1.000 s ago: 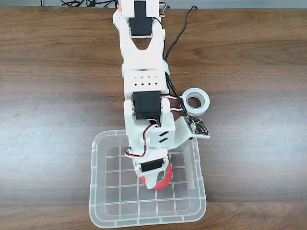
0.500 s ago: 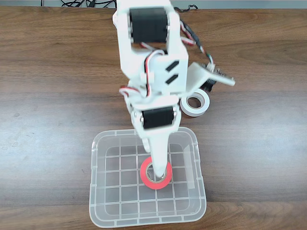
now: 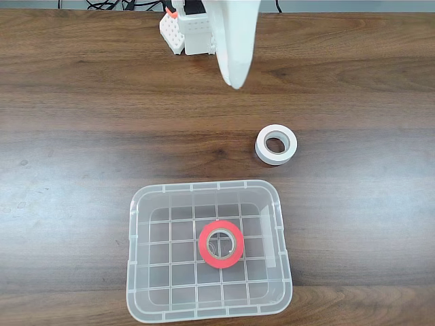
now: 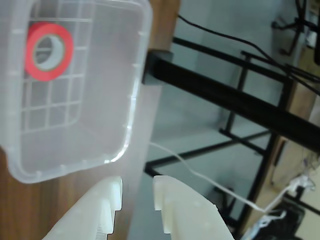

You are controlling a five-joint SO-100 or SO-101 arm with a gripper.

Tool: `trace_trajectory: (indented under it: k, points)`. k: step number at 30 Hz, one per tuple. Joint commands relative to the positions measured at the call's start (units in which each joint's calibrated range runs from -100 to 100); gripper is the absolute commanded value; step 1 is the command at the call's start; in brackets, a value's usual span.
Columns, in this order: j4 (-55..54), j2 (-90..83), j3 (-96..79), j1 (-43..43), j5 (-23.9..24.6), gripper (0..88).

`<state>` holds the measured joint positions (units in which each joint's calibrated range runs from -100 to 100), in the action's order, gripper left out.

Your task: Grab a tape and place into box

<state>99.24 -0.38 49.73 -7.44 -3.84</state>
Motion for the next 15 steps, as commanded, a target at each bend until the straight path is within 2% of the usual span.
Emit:
trace_trajectory:
  k: [1, 3, 6, 15]
  points:
    - [0.8, -17.7, -25.5, 0.7, 0.3, 3.6]
    - [0.1, -24.4, -37.1, 0.6, 0.4, 1.7]
    - [-7.1, -34.5, -55.3, 0.7, 0.1, 1.3]
    - [-43.8, -65.1, -115.6, 0.7, 0.4, 1.1]
